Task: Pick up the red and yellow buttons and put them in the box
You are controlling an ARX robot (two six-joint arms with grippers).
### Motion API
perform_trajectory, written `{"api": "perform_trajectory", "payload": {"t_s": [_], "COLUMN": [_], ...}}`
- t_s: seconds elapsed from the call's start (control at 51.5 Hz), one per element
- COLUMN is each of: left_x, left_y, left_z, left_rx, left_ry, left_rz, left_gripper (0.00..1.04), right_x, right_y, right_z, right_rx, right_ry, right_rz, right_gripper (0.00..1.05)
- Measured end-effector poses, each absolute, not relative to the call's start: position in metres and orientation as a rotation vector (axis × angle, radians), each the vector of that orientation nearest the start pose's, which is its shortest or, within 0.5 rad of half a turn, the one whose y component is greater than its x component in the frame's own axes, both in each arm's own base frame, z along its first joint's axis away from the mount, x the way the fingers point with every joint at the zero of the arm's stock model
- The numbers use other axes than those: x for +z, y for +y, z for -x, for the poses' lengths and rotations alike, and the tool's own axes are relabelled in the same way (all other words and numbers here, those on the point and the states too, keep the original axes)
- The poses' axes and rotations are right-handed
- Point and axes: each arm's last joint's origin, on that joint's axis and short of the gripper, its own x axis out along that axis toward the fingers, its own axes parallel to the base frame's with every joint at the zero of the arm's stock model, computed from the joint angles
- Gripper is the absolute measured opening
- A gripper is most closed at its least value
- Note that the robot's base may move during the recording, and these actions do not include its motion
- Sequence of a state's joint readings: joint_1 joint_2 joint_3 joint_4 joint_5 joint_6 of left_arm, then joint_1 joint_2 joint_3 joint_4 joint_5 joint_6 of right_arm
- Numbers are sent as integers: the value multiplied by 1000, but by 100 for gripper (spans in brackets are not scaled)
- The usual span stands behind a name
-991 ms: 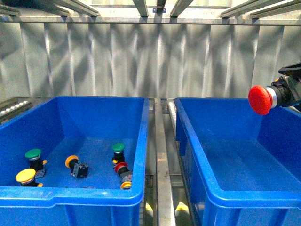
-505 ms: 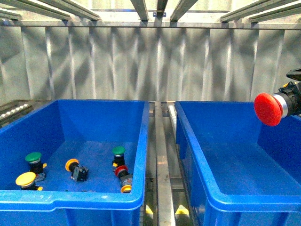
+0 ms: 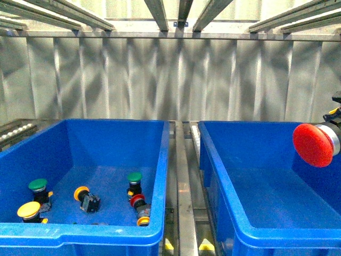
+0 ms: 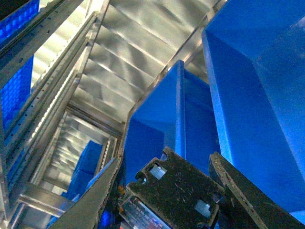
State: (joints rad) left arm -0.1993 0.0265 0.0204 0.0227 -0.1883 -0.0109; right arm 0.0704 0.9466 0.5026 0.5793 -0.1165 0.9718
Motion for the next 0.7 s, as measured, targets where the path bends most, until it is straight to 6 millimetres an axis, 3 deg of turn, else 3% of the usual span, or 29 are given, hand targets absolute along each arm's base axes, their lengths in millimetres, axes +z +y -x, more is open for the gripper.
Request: {"api": "perform_trajectory", "payload": {"t_s": [0.194,0.525,0.7], "left_x": [169,169,169], "left_y": [-1,0,0], "left_z": [-97,-97,-97], "left_rx": [0,-3,-2], "left_ry": [-5,-5,-6], "left_rz": [9,9,9], "left_gripper": [3,3,40], "right_x": [279,279,278], "right_y": [18,19,16], "right_z": [-204,-201,-200], "right_rx": [237,240,227], "right_ry": [-34,-34,-43], "right_rz": [-964,-964,-964], "right_gripper": [43,43,43]}}
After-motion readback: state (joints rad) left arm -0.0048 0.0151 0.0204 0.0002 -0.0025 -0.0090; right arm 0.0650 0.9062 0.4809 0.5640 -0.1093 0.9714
